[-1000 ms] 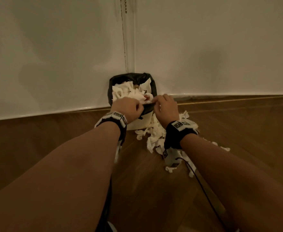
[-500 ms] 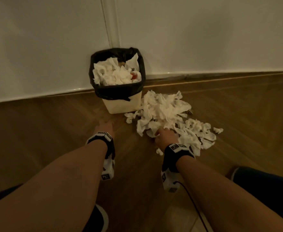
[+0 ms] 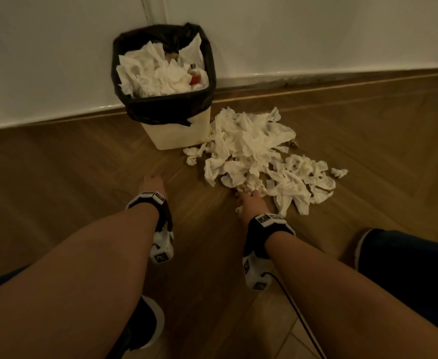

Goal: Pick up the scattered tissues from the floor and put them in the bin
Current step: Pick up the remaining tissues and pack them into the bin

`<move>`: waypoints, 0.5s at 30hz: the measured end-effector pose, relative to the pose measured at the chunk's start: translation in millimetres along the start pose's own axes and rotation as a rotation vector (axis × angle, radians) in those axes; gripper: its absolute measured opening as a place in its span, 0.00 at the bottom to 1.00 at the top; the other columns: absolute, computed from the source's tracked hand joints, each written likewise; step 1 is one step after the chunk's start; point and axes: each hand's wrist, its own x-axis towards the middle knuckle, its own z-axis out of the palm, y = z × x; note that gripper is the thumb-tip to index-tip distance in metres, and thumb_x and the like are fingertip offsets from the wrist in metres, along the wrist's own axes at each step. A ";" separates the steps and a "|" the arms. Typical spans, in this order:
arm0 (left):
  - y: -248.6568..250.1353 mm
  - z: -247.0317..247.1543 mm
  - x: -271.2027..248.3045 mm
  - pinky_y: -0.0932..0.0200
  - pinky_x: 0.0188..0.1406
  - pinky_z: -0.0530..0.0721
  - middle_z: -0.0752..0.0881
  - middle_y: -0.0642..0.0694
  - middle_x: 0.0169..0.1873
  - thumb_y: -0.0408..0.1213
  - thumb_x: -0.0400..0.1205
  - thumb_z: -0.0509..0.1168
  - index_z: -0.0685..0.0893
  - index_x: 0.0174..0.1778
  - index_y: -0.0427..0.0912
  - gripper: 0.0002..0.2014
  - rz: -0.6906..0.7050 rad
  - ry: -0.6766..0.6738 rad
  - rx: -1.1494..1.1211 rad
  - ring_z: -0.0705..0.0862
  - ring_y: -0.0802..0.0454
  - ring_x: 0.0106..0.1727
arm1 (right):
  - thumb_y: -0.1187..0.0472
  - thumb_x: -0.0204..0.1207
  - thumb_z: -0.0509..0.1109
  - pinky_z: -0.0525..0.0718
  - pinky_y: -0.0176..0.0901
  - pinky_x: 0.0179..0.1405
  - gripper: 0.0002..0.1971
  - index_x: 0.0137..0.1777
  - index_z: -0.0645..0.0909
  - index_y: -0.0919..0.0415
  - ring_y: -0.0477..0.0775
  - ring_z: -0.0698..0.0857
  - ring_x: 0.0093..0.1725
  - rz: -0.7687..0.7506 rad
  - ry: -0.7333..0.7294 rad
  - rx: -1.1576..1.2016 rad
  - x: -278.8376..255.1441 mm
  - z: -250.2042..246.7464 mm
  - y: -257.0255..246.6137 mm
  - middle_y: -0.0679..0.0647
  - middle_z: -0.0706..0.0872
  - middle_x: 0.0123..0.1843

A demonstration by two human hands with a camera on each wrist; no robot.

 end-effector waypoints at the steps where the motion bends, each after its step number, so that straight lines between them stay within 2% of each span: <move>1: -0.3 1.1 -0.4 0.49 0.63 0.76 0.76 0.31 0.66 0.29 0.86 0.55 0.76 0.66 0.30 0.15 0.010 0.007 -0.023 0.78 0.38 0.63 | 0.62 0.81 0.63 0.76 0.52 0.64 0.19 0.72 0.71 0.58 0.67 0.76 0.64 -0.006 0.007 0.003 1.5 1.9 1.2 0.61 0.65 0.71; 3: -0.7 2.1 -0.9 0.52 0.58 0.78 0.80 0.32 0.62 0.29 0.86 0.54 0.80 0.60 0.31 0.12 0.034 -0.017 -0.053 0.80 0.44 0.54 | 0.62 0.81 0.61 0.75 0.48 0.63 0.18 0.71 0.72 0.59 0.66 0.77 0.63 -0.020 0.015 0.002 3.9 4.6 2.6 0.61 0.65 0.72; 5: -0.4 4.2 -0.9 0.55 0.52 0.78 0.82 0.33 0.59 0.29 0.86 0.54 0.83 0.46 0.36 0.12 0.051 -0.010 -0.097 0.76 0.48 0.47 | 0.63 0.81 0.60 0.74 0.46 0.64 0.18 0.70 0.73 0.61 0.64 0.76 0.65 -0.033 0.021 -0.010 5.5 7.1 2.6 0.61 0.65 0.73; 6: 0.8 5.2 -2.1 0.55 0.51 0.78 0.83 0.34 0.59 0.30 0.86 0.55 0.82 0.40 0.39 0.13 0.061 -0.002 -0.102 0.76 0.48 0.47 | 0.64 0.81 0.60 0.74 0.47 0.66 0.18 0.70 0.74 0.62 0.64 0.76 0.66 -0.036 0.021 -0.013 5.4 7.8 2.0 0.61 0.65 0.74; 7: 2.1 6.2 -3.3 0.55 0.54 0.78 0.83 0.34 0.59 0.30 0.86 0.55 0.82 0.39 0.39 0.13 0.067 0.010 -0.106 0.77 0.48 0.51 | 0.65 0.81 0.60 0.74 0.47 0.66 0.17 0.70 0.75 0.63 0.64 0.76 0.67 -0.038 0.022 -0.008 5.6 8.5 0.9 0.62 0.65 0.75; 9: 4.9 8.1 -5.2 0.54 0.59 0.77 0.82 0.33 0.59 0.30 0.86 0.56 0.84 0.47 0.34 0.11 0.080 0.028 -0.137 0.79 0.42 0.60 | 0.66 0.81 0.60 0.73 0.46 0.67 0.18 0.70 0.75 0.64 0.64 0.75 0.68 -0.036 0.020 -0.005 5.2 7.7 -0.8 0.62 0.64 0.77; 11: 10.0 5.8 -8.0 0.52 0.56 0.79 0.84 0.33 0.58 0.30 0.86 0.57 0.84 0.45 0.34 0.11 0.095 0.024 -0.168 0.82 0.39 0.58 | 0.67 0.81 0.60 0.73 0.47 0.66 0.18 0.70 0.75 0.65 0.63 0.75 0.69 -0.022 0.010 -0.001 3.7 4.1 -2.0 0.63 0.66 0.76; 13: 17.9 -0.2 -12.4 0.53 0.48 0.79 0.84 0.34 0.57 0.32 0.86 0.57 0.84 0.51 0.33 0.11 0.107 0.021 -0.203 0.83 0.42 0.53 | 0.67 0.82 0.59 0.74 0.47 0.64 0.16 0.68 0.75 0.66 0.63 0.75 0.67 -0.013 0.007 0.004 1.0 -1.5 -1.3 0.64 0.71 0.72; 15: 27.8 -9.9 -18.4 0.55 0.47 0.78 0.84 0.36 0.57 0.34 0.85 0.56 0.83 0.56 0.35 0.12 0.126 0.030 -0.233 0.82 0.43 0.53 | 0.65 0.82 0.59 0.76 0.48 0.62 0.16 0.68 0.75 0.66 0.63 0.77 0.66 0.011 0.014 -0.001 -4.3 -11.3 -0.6 0.65 0.75 0.69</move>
